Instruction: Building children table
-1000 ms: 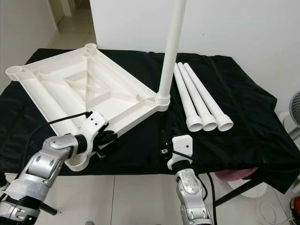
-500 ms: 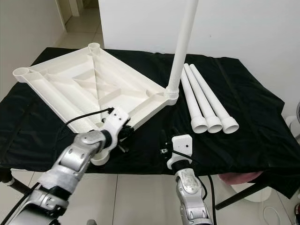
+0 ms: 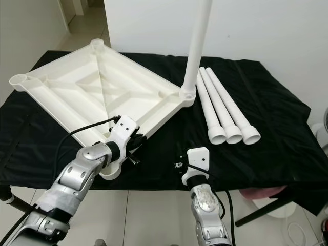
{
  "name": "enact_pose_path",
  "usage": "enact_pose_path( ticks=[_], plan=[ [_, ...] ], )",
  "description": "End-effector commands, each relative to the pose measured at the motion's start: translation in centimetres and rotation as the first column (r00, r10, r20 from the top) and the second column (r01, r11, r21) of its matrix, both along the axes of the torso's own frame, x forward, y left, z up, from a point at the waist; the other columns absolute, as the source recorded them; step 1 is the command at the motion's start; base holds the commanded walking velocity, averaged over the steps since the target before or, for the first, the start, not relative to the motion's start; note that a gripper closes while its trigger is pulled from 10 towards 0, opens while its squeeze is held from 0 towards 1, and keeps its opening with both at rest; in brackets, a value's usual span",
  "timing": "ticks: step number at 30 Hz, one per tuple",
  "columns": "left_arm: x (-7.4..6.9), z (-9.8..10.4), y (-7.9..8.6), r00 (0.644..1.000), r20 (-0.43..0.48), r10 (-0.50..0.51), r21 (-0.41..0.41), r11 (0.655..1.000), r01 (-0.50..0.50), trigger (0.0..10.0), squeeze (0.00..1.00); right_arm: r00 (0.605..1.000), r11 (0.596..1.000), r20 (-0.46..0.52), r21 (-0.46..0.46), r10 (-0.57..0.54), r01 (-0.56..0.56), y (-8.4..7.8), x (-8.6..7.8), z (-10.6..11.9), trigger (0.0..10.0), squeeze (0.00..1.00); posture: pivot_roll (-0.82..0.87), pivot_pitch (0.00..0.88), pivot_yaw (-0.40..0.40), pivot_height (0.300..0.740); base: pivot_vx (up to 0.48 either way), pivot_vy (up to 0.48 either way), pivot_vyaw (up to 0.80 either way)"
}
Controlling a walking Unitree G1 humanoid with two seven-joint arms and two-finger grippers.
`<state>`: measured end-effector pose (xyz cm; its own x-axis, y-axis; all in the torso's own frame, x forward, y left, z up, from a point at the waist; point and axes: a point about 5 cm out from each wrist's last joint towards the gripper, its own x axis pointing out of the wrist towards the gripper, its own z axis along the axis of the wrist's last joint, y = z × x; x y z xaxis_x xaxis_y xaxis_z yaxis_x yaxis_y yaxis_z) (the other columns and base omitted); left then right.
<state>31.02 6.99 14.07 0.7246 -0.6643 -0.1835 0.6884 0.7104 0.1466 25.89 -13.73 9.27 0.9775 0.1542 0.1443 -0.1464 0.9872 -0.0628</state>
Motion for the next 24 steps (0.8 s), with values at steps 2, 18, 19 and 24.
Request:
enact_pose_path(
  ticks=[2,18,19,24],
  plan=[
    [-1.1,3.8,-0.6,0.948,0.235,-0.215,-0.069,0.969,0.237,10.0,0.00,1.000,1.000,0.003,-0.010,0.001,-0.001,0.0,0.1,-0.1,10.0,0.00,-0.06,0.000,-0.007,0.740,0.000,0.000,0.00],
    [-1.9,2.6,-0.2,0.941,0.184,-0.283,-0.038,0.955,0.295,10.0,0.00,1.000,1.000,0.004,-0.011,0.010,-0.010,0.3,0.2,-0.3,10.0,0.00,-0.05,0.000,-0.006,0.740,0.000,0.000,0.00],
    [-2.0,2.6,0.1,0.940,0.187,-0.286,-0.033,0.954,0.297,10.0,0.00,1.000,1.000,0.004,-0.012,0.008,-0.008,0.2,0.2,-0.3,10.0,0.00,-0.05,0.000,-0.005,0.740,0.000,0.000,0.00],
    [-2.2,2.4,1.1,0.936,0.181,-0.302,-0.025,0.950,0.311,10.0,0.00,1.000,1.000,0.003,-0.016,0.003,-0.003,0.0,0.2,-0.3,10.0,0.00,-0.05,0.000,-0.006,0.740,0.000,0.000,0.00]
  ],
)
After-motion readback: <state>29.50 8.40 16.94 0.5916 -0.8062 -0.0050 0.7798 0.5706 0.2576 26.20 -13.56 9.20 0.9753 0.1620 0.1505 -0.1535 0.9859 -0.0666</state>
